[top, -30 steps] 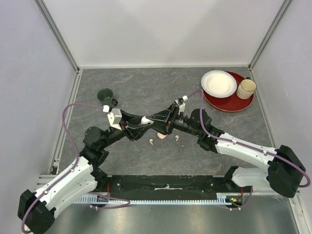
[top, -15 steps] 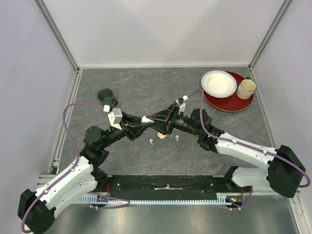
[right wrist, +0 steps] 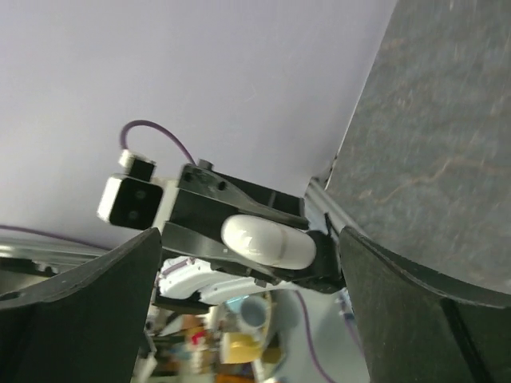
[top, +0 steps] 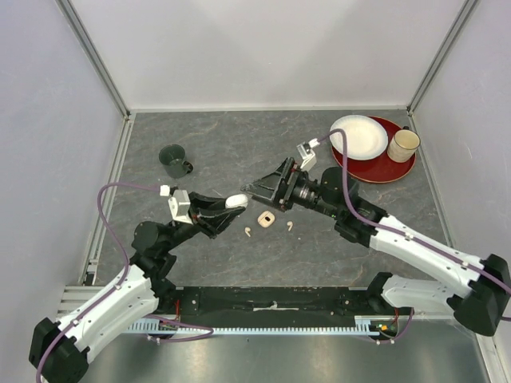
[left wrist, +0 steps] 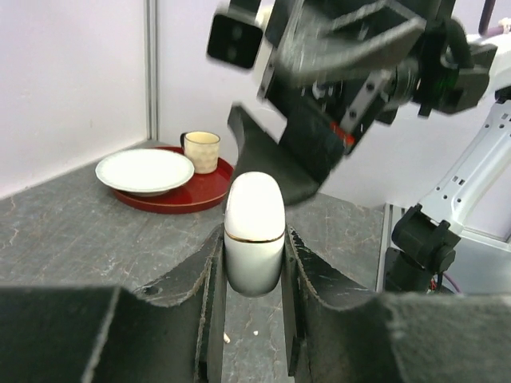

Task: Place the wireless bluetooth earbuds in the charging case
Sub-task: Pick up the charging case at the center of the board, then open the charging case.

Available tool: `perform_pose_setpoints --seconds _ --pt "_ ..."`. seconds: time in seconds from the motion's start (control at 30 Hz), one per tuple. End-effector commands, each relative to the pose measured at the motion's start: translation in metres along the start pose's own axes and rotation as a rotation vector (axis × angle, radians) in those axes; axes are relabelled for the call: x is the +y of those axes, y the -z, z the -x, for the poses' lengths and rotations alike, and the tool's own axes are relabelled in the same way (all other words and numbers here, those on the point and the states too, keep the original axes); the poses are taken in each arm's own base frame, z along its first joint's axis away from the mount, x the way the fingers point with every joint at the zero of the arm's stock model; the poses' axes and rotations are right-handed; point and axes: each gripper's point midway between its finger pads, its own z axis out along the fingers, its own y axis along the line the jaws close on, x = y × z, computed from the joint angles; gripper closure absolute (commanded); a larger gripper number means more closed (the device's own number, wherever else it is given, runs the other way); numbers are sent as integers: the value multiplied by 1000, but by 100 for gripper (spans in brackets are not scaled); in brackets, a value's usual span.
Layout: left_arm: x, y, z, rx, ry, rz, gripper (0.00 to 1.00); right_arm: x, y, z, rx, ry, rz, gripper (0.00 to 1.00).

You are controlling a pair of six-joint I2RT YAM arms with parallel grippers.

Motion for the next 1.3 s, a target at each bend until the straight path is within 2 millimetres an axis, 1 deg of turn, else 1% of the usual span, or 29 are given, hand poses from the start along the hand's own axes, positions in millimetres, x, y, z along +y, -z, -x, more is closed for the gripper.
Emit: perform_pose_setpoints --seconds 0.0,0.03,0.07,0.1,0.13,0.17,0.2,0.23,0.3,0.33,0.37,0.43,0.57,0.67,0.73,0.83,0.9,1.17,1.27 --pt "-9 7 26 -143 -47 -20 98 23 21 19 -56 387 -26 3" --pt "-9 8 29 -160 -49 -18 98 31 23 19 -50 429 -11 3" --pt "-8 9 27 -163 -43 -15 98 24 22 18 -25 489 -36 5" --pt "-9 10 29 -176 -36 -13 98 15 23 13 15 509 -71 6" --pt "-12 11 38 -221 -45 -25 98 20 23 11 30 541 -76 7" --pt "-10 11 35 -225 -29 -17 98 14 20 10 48 559 -111 8" --pt "-10 12 37 -243 -10 -17 98 0 22 7 80 603 -168 9" --pt "-13 12 42 -266 -14 -33 98 5 21 5 74 632 -179 9" --pt "-15 11 37 -253 0 -53 98 1 20 0 90 663 -201 10" --pt "-17 10 36 -253 0 -63 98 3 19 -3 95 668 -196 10" --pt "-20 11 39 -265 -4 -79 98 1 17 -5 102 666 -202 10" --pt "-21 10 37 -260 -4 -90 98 2 14 -9 112 670 -200 11" --pt "-26 9 36 -239 -26 -119 98 -3 10 -9 103 665 -224 11" --pt "-28 8 32 -206 -43 -139 98 -1 9 -10 97 657 -220 11" --pt "-29 8 28 -186 -49 -145 98 1 9 -9 90 657 -211 11" --pt "-29 9 22 -160 -52 -145 98 10 10 -9 77 648 -175 11" --pt "-30 10 22 -161 -59 -144 98 17 13 -7 53 640 -155 10" --pt "-31 11 20 -147 -59 -149 98 21 12 -10 57 613 -129 10" --pt "-32 10 20 -145 -59 -158 98 18 10 -9 49 601 -137 10"
